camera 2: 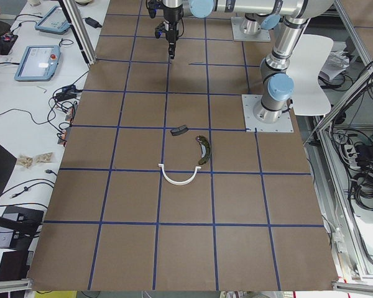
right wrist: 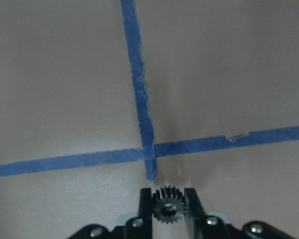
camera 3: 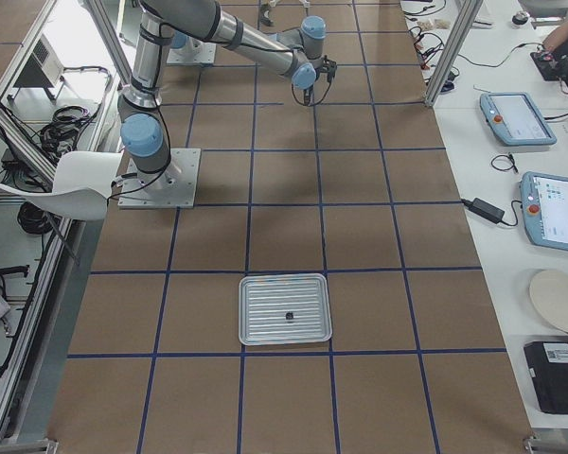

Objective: Place bearing gear from tray to pile

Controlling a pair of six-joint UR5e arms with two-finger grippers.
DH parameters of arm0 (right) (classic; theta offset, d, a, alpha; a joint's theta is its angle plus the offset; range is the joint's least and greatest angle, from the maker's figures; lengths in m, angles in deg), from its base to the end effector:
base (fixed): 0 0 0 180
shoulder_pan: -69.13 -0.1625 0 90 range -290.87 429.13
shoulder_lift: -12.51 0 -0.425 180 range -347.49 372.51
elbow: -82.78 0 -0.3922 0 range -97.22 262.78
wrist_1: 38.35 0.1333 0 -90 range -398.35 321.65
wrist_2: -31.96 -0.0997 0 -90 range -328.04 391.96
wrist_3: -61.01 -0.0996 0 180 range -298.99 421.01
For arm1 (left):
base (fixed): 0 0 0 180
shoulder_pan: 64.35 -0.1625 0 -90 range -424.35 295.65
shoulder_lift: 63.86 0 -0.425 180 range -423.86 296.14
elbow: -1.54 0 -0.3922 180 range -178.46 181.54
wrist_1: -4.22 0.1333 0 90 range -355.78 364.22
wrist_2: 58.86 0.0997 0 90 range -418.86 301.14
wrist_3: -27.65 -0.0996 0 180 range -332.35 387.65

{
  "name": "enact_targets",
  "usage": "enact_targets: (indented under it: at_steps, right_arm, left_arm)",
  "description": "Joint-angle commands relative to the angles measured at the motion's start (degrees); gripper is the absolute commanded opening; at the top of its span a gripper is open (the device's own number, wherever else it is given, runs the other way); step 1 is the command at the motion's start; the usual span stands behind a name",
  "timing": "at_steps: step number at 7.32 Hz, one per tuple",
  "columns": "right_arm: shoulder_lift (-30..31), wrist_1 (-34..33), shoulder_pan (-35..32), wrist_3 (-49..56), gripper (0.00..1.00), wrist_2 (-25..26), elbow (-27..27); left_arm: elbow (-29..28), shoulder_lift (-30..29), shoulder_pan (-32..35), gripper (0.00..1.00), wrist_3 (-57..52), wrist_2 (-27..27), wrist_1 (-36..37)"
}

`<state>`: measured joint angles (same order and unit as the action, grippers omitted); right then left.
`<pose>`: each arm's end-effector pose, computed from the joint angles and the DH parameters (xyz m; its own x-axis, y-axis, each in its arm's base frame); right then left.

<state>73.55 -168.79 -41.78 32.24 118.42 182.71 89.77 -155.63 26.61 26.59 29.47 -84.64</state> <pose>0.3492 -0.5232 0.1914 -0.9885 0.1358 -0.0671 0.1357 0.9907 0.0060 -0.1447 -0.5046 0.4897 -0.9989 0.0358 0.0288 0.0352 0.9992 -0.0204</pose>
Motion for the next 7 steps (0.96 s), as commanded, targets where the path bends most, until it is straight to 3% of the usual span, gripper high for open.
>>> enact_targets:
  at_steps: [1, 3, 4, 7]
  right_arm:
    - [-0.7, -0.1, -0.1, 1.3, 1.00, 0.7, -0.4]
    - [1.9, 0.6, 3.7, 12.5, 1.00, 1.3, -0.9]
    - [4.8, 2.1, 9.3, 17.2, 1.00, 1.0, -0.7]
    - [15.6, 16.8, 25.1, 46.4, 1.00, 1.2, -0.2]
  left_arm:
    - [-0.1, -0.3, 0.0, 1.00, 0.3, 0.0, 0.1]
    - [0.0, -2.1, 0.2, 1.00, 1.1, -0.7, 0.1]
    - [0.0, -4.5, 0.6, 1.00, 1.3, -1.0, 1.3]
    - [0.1, -13.0, 11.0, 1.00, 11.9, -0.4, 10.7]
